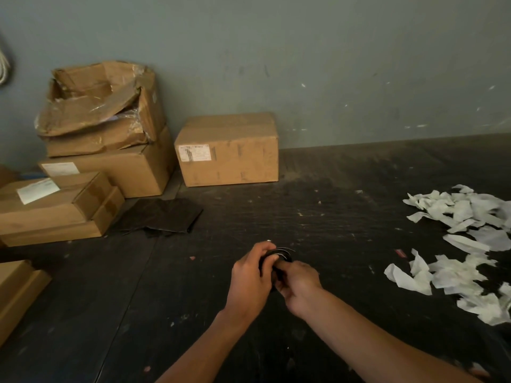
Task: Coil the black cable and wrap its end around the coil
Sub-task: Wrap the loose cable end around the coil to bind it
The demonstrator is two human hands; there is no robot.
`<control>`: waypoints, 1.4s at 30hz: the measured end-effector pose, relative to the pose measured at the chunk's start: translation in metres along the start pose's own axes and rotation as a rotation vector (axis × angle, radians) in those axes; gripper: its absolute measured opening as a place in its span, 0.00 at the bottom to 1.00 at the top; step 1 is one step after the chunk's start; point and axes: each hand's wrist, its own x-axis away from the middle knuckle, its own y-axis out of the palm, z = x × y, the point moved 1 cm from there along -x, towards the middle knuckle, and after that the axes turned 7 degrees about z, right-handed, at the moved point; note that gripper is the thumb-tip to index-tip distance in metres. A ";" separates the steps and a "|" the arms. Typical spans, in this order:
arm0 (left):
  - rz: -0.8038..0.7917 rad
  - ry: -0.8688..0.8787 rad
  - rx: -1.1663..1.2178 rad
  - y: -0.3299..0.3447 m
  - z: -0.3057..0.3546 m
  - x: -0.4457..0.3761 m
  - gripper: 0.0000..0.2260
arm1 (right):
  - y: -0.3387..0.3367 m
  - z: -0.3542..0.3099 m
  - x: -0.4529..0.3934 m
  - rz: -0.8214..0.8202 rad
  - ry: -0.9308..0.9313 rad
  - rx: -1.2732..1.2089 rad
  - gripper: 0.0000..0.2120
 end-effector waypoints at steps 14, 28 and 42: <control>0.051 -0.193 0.263 0.002 0.000 0.006 0.12 | -0.008 0.000 0.005 -0.255 0.086 -0.406 0.26; 0.045 -0.444 0.380 0.005 -0.006 0.001 0.08 | -0.017 -0.009 0.003 -0.223 0.039 -0.254 0.21; 0.113 -0.399 0.320 0.007 -0.012 0.005 0.11 | -0.025 -0.007 0.015 -0.144 -0.492 0.329 0.15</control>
